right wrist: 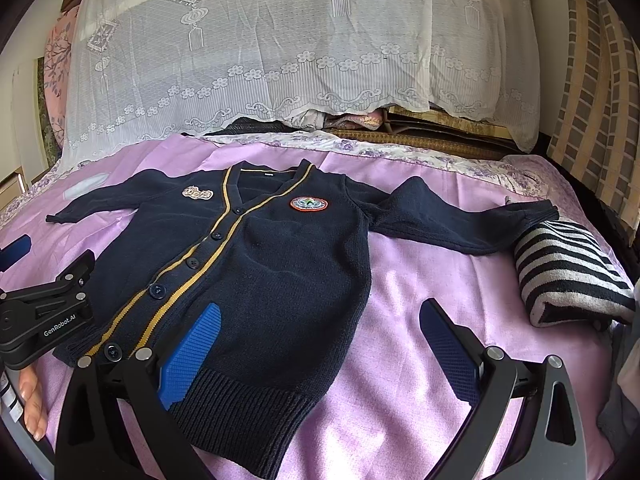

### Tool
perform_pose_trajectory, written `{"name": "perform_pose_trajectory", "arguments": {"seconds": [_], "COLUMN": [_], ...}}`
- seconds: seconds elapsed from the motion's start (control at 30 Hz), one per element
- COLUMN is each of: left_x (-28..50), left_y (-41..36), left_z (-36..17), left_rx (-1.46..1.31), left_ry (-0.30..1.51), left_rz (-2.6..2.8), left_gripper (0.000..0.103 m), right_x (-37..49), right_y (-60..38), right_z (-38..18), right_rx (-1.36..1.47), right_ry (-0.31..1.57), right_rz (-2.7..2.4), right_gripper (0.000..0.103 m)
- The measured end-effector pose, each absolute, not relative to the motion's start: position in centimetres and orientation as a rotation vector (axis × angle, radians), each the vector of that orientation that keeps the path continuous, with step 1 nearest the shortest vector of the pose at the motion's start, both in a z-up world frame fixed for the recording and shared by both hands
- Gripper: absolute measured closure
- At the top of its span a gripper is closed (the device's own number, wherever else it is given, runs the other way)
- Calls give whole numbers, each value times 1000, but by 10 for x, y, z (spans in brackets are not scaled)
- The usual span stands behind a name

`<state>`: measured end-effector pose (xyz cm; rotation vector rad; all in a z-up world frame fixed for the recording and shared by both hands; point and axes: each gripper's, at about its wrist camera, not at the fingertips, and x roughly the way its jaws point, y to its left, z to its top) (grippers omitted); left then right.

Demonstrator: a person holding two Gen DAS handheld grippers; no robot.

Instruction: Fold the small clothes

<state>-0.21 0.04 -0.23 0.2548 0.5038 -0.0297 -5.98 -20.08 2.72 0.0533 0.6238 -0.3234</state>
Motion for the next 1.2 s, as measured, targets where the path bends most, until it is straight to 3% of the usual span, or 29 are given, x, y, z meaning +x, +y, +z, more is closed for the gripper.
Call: {"name": "perform_pose_trajectory", "arguments": {"seconds": [1.2], "left_x": [-2], "left_y": [1], "left_z": [-3], "left_rx": [254], "left_ry": [508], "left_rz": [-31], "left_gripper": [4], "right_x": [-60], "right_y": [-201], "right_z": [24], "right_rx": [58], "right_ry": [630], "right_rz": [-324], "right_gripper": [3]}}
